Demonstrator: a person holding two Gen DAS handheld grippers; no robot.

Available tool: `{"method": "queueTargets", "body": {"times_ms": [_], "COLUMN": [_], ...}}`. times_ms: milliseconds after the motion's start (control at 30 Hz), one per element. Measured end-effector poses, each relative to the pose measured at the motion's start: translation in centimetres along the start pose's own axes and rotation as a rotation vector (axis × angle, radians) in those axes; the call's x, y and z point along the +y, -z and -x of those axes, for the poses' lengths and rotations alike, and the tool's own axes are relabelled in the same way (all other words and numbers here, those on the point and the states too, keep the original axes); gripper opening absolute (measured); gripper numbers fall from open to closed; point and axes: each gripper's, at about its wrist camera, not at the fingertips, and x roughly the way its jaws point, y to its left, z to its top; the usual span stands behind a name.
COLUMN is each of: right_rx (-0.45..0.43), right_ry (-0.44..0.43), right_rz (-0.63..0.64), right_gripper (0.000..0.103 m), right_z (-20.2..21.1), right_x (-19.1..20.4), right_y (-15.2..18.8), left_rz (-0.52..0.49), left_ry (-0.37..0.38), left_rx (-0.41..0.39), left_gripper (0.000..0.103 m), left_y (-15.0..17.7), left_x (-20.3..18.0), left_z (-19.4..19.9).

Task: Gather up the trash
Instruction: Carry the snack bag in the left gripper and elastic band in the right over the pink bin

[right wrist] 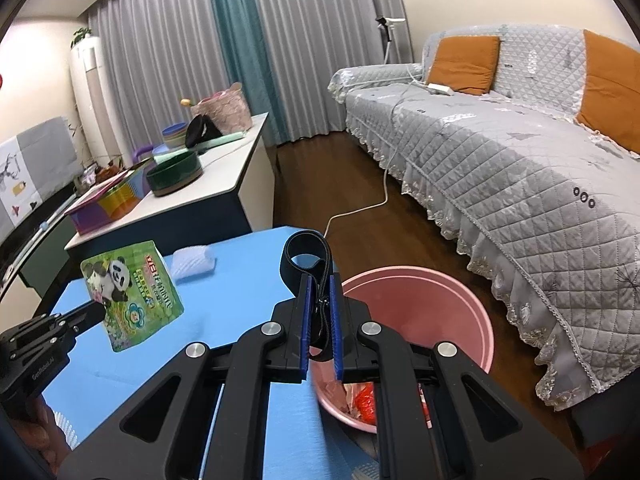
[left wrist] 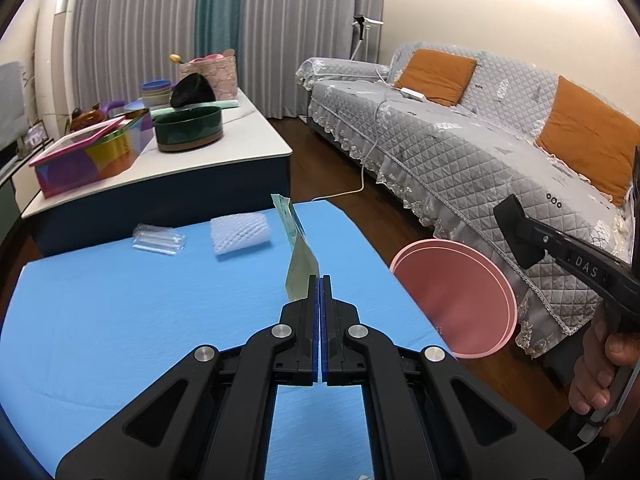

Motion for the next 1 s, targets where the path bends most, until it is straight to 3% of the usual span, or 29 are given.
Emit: {"method": "queueTargets", "body": {"times_ms": [733,1000], "right_rx": [-0.051,-0.045], "right_ry": [0.082,0.101], "right_rz": [-0.099,-0.149], "right_gripper": [0.009,0.009], "right_z": [0.2,0.0], "right_x": [-5.7,-7.8], "right_y": [-2.3,-2.4], "left_rz": [-0.087,-0.108], "left_ry": [0.070,0.139], "left_rx": [-0.025,-0.024], "left_gripper": [0.000,0.000], "left_y": [-4.1,-4.5], "left_x": [-6.9,-9.4], "left_z": [-2.0,-3.3]}}
